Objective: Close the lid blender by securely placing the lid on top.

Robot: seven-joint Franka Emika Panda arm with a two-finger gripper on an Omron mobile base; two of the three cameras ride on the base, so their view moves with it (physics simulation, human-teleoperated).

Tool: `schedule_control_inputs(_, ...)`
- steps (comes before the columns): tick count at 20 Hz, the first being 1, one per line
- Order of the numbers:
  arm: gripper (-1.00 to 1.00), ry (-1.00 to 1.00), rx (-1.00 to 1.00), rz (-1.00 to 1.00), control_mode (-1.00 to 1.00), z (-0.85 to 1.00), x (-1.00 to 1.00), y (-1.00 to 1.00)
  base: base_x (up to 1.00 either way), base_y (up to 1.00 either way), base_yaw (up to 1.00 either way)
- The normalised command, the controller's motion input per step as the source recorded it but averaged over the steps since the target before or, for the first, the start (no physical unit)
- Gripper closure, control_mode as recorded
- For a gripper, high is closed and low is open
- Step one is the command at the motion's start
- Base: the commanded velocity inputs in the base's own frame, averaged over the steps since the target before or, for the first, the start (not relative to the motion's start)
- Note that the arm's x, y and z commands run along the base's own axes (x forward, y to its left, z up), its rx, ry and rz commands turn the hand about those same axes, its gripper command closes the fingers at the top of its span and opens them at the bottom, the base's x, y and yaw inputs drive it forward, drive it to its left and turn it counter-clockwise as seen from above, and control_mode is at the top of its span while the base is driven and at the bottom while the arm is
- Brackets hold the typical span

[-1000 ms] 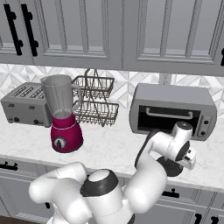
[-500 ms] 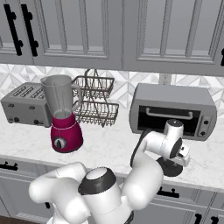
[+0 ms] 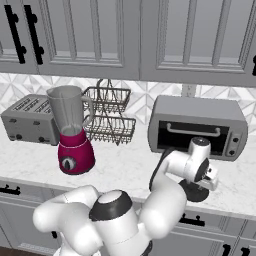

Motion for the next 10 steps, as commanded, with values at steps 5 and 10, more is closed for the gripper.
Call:
schedule_control_inputs(5, 1.00, -0.09, 0.02, 0.09, -1.00, 0.00, -0.23, 0.00, 0.00, 0.00, 0.00)
schedule_control_inputs(10, 1.00, -0.11, 0.02, 0.15, -1.00, 0.53, -0.38, 0.07, 0.00, 0.00, 0.00)
